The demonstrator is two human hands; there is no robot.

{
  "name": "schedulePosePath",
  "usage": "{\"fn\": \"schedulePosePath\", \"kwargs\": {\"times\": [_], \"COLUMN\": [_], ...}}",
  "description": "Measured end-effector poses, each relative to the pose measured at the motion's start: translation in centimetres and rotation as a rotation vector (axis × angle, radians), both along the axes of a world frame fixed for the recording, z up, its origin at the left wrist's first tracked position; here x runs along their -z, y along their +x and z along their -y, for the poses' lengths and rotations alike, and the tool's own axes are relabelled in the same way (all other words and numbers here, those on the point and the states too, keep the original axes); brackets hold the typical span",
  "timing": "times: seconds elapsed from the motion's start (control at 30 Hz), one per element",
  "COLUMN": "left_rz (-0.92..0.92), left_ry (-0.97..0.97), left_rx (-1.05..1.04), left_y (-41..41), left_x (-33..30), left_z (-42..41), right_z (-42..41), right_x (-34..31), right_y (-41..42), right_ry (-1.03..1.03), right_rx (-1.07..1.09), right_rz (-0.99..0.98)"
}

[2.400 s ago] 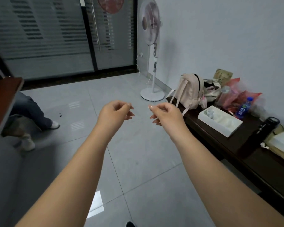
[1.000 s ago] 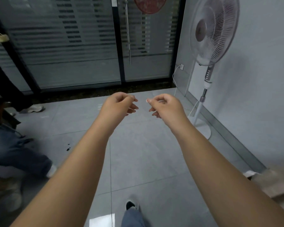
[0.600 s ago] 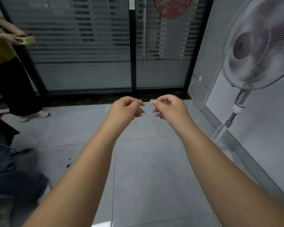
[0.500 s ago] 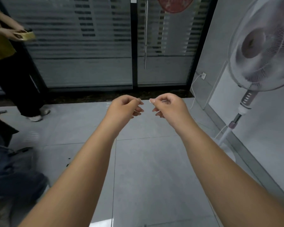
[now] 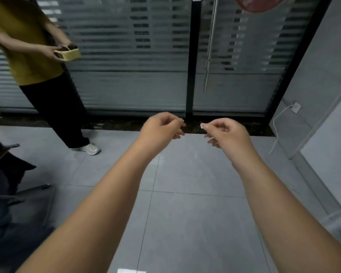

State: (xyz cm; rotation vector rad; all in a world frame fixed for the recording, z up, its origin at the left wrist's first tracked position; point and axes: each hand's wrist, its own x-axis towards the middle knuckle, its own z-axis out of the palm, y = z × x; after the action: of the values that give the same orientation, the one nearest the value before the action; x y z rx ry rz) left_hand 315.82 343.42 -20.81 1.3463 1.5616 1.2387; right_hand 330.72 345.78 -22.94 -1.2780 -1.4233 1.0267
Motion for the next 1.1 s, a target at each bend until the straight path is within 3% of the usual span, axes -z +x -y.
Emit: {"fn": "schedulePosePath", "kwargs": {"times": [0.2,0.57,0.9,1.1], "left_rz": [0.092,0.034,0.137,0.201], "left_ry": [-0.049,-0.153,-0.147,-0.145], "left_rx": [0.035,0.157,0.081,-0.019], "left_y": [6.7,12.0,7.9,3.5], "left_x": [1.2,3.6,3.5,3.6], "left_z": [-13.7,-35.9,-57.1,-63.8], "right_z": [-13.3,-33.8,-54.8,-64.1], "right_x": [0.6,0.9,0.4,0.8], "right_y": [6.6,10.4,6.1,2.5], "right_ry": [-0.024,-0.07,-0.105,-0.118], "right_rx": [0.111,0.152,0.087,-0.018], "right_rz": [-0.008,0.041,0.113,0.064]}}
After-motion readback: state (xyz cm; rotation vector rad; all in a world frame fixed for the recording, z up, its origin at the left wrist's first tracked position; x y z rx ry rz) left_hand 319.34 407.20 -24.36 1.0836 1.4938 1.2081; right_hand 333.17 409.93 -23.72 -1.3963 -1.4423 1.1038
